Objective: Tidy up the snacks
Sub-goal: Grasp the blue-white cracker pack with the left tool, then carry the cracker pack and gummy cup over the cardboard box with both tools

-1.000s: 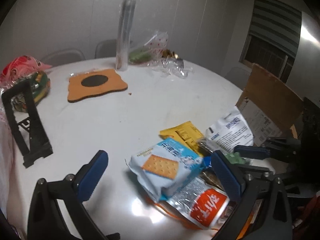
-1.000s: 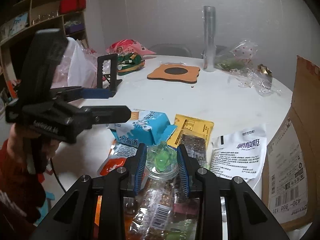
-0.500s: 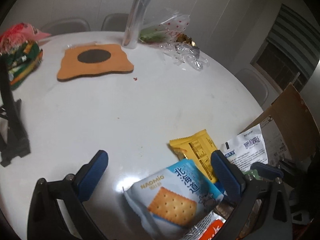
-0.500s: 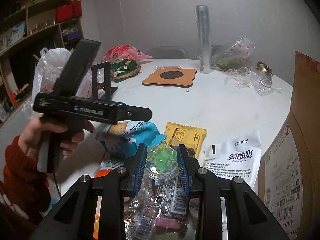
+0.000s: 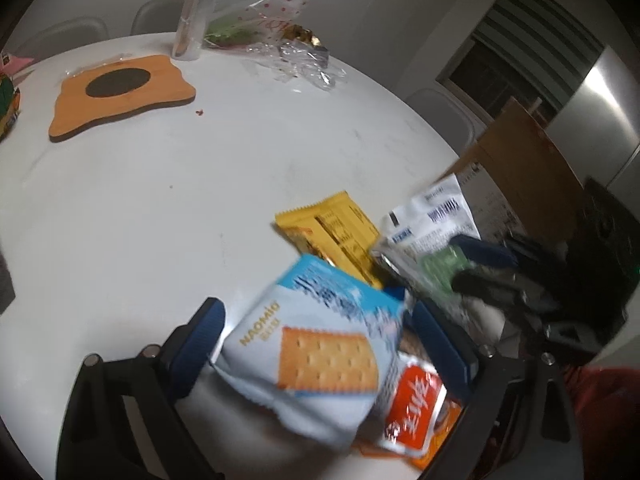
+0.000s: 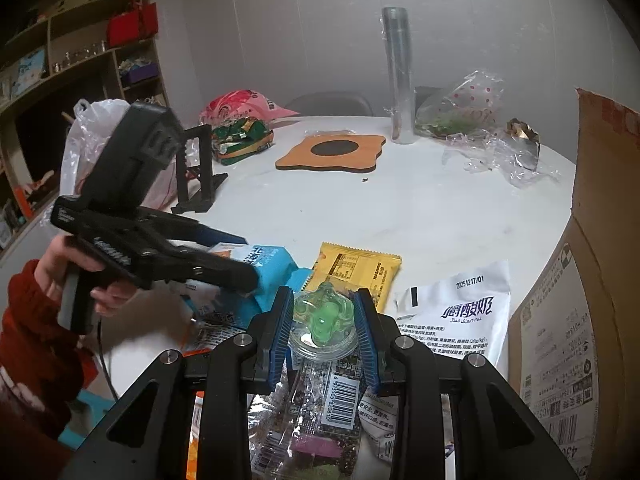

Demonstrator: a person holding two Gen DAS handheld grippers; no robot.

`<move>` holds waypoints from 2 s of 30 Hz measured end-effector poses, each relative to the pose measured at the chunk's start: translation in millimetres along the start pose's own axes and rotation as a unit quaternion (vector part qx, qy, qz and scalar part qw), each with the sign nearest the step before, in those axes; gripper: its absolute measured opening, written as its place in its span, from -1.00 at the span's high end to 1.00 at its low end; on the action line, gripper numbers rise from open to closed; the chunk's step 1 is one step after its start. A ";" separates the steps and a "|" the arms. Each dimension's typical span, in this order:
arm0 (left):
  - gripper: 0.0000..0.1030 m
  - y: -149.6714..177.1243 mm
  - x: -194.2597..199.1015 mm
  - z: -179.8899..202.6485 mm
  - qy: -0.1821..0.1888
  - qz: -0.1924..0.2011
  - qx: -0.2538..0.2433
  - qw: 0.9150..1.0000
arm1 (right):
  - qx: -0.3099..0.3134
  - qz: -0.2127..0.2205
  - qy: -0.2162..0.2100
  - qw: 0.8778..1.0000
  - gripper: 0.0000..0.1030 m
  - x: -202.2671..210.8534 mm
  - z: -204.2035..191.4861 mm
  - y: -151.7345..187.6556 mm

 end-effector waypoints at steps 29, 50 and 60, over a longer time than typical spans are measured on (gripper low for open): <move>-0.28 15.5 0.6 5.4 -0.069 0.021 -0.054 0.996 | 0.000 -0.015 0.000 1.000 0.48 -7.3 -3.5 10.5; -0.28 -0.3 87.9 57.9 -0.112 0.146 -0.077 0.980 | 0.052 0.044 0.005 0.998 0.48 38.7 -37.3 -25.6; -0.28 -34.7 110.4 129.7 -0.090 0.192 -0.136 0.968 | 0.083 0.126 0.034 0.988 0.48 110.9 -33.2 -66.5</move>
Point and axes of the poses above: each gripper's, at about its wrist camera, not at the fingertips, and x roughly against the way its jaws point, z to its right, y to its underside, the point moved 4 cm from there along -x, roughly the way its jaws point, and after that the axes turned 11 degrees about z, right-handed, at the moved point
